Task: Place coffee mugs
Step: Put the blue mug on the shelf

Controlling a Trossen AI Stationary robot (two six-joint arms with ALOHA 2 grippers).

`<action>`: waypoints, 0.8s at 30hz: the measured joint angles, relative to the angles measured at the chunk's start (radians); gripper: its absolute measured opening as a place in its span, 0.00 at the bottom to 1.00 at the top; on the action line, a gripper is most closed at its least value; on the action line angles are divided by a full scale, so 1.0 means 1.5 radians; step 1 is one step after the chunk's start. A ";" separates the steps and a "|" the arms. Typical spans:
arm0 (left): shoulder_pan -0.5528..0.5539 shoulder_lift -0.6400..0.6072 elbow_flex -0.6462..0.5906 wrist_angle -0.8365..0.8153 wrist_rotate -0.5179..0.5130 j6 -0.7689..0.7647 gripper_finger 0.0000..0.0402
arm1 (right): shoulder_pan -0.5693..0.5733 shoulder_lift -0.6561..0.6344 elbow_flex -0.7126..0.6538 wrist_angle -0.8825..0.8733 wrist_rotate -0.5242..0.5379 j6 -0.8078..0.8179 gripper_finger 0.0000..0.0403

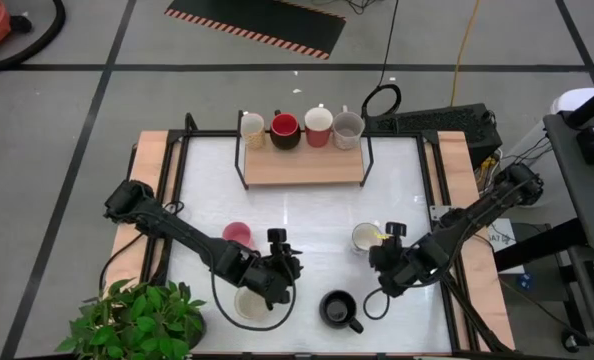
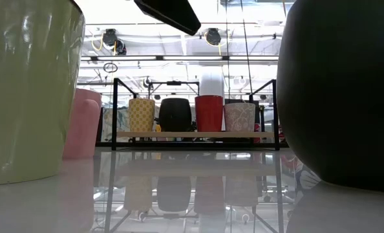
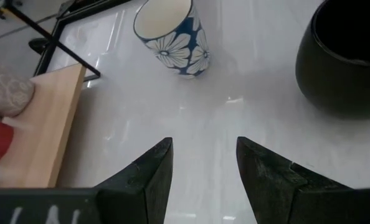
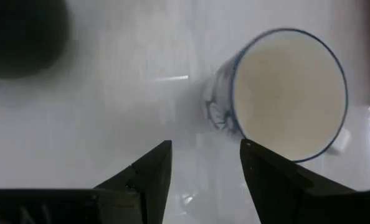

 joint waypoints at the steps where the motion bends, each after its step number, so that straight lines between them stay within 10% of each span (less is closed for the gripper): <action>1: 0.000 0.000 0.000 0.000 0.000 0.010 0.45 | 0.001 0.000 0.007 -0.005 -0.003 -0.007 0.45; 14: 0.034 0.000 0.000 0.013 0.000 0.109 0.45 | -0.008 0.000 0.021 -0.040 0.088 -0.254 0.45; 24: 0.088 0.000 0.000 0.012 0.000 0.181 0.45 | -0.101 0.000 -0.037 0.034 -0.024 -0.368 0.32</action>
